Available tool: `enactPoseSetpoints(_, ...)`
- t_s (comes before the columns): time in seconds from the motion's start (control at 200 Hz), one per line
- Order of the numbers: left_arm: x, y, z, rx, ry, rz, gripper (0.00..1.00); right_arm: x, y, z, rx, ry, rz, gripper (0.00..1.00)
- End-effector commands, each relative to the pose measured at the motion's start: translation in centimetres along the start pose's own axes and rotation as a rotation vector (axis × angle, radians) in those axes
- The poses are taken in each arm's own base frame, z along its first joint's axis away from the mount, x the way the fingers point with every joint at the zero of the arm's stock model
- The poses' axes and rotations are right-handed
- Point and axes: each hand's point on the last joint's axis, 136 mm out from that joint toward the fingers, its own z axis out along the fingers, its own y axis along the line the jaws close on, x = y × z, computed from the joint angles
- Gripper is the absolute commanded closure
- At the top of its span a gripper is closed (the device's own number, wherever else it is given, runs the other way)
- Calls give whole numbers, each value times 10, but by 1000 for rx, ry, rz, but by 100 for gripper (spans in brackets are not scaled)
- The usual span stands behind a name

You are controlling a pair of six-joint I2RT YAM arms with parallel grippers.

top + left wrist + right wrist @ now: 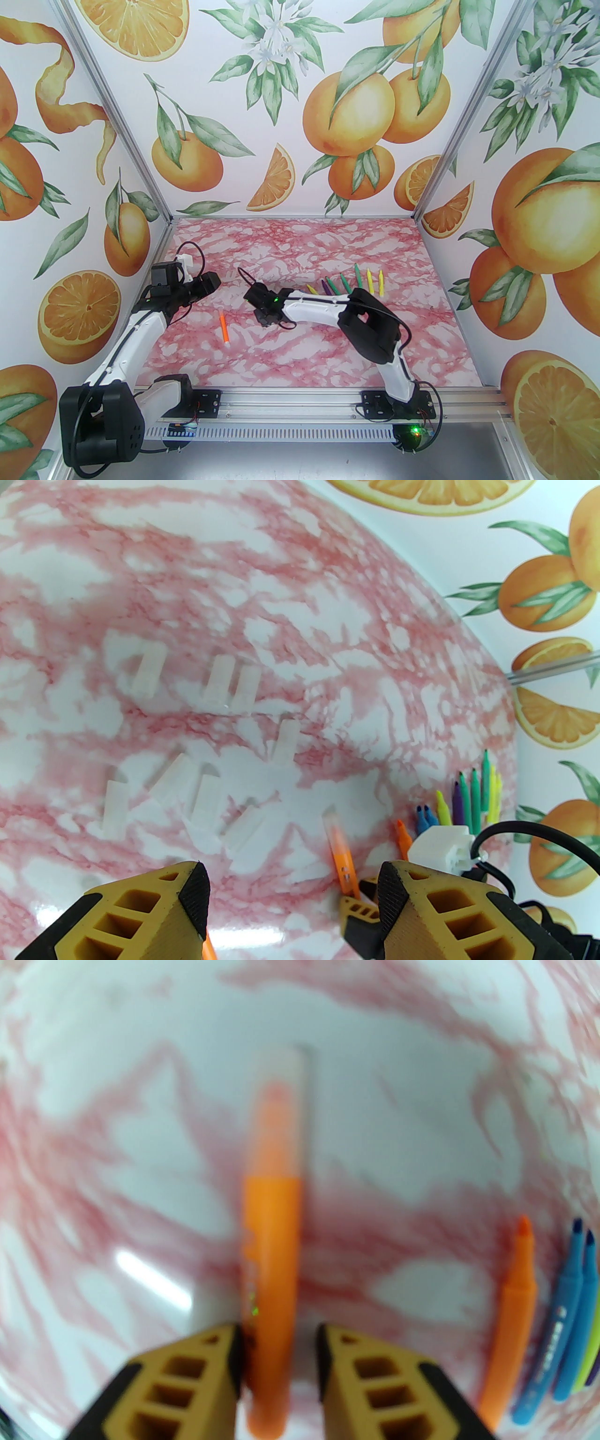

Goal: Open the pen caps

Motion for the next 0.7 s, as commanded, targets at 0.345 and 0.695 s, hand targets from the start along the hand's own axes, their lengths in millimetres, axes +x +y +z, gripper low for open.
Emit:
enactPoseSetpoints(0.345,-4,-7,-9,26,-24,35,37,37,-21,4,-29,224,-128,64)
enactPoseSetpoints(0.695,-6,-11,-17,27,-41,48,37,48,-16,20,-38,335,-181,67)
